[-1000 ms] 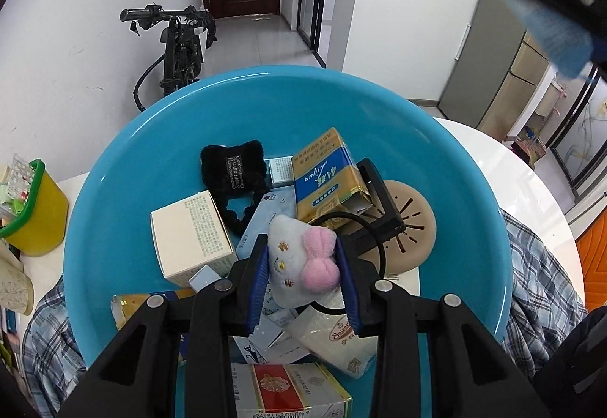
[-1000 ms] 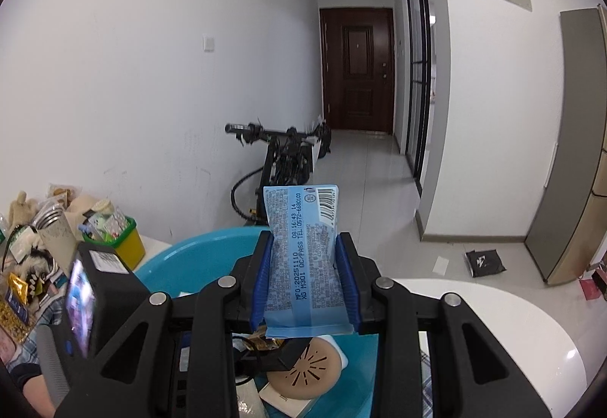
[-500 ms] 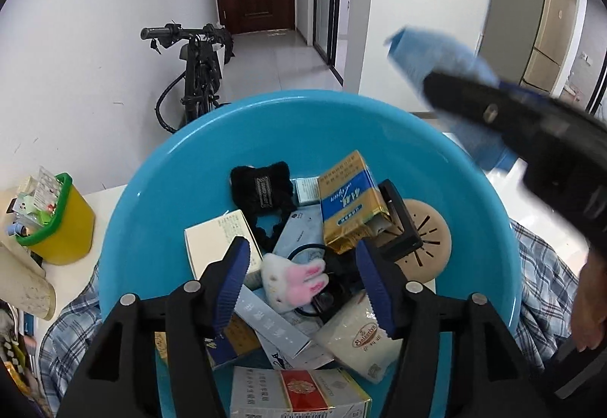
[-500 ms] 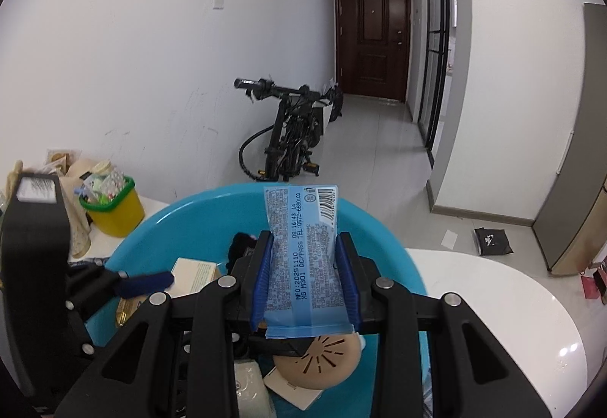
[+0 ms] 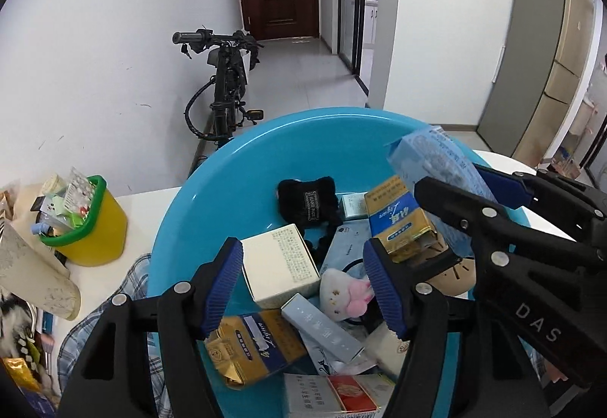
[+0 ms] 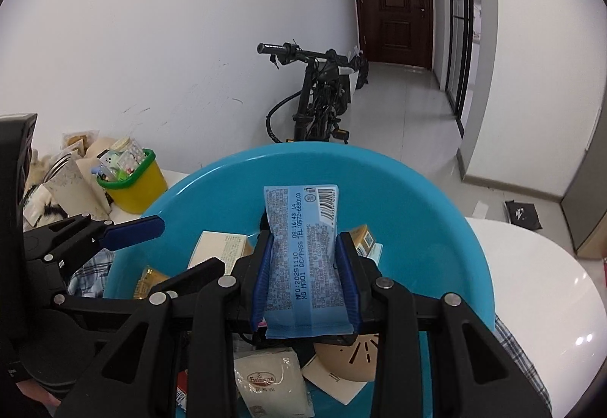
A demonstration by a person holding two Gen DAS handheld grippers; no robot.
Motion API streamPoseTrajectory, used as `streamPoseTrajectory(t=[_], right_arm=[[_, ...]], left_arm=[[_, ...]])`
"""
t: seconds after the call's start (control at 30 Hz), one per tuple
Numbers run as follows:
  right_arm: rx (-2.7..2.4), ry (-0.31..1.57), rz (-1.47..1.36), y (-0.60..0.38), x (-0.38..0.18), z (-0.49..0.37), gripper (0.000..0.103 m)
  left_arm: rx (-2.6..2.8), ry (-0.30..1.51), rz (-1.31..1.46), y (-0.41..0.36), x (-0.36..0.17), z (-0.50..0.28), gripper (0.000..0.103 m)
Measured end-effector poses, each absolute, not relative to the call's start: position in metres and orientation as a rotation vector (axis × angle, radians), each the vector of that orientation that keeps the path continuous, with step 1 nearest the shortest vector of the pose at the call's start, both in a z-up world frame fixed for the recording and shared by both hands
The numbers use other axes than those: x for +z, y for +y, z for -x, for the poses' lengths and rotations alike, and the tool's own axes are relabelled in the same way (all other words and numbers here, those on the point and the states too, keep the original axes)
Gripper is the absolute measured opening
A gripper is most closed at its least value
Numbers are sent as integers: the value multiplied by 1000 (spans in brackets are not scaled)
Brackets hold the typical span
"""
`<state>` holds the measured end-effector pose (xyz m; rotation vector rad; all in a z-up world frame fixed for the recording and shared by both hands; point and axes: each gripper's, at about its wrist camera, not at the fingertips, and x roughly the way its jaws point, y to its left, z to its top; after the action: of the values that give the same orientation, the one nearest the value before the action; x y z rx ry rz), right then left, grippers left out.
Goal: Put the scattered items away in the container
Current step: 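Lower the plush toy into the basin with the left tool while the right tool lowers the packet, then open both tools to release the plush toy and packet into the basin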
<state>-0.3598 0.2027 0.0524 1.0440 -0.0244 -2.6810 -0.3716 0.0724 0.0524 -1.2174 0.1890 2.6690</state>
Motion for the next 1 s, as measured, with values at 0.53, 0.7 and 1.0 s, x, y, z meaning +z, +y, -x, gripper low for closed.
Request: streamPoseTrajectory(t=[0.53,0.7,1.0], right_arm=[[-2614,52,-1142,186,35,366,32],[-2574,89,-1186,177,24,368,32],[-2540,135,-1214,164,16,367,32]], left_arm=[[2743,97,1219,47,58,379,70],[2779,86,1208,40,62,380,75],[2800,37,1193,29,69,380,75]])
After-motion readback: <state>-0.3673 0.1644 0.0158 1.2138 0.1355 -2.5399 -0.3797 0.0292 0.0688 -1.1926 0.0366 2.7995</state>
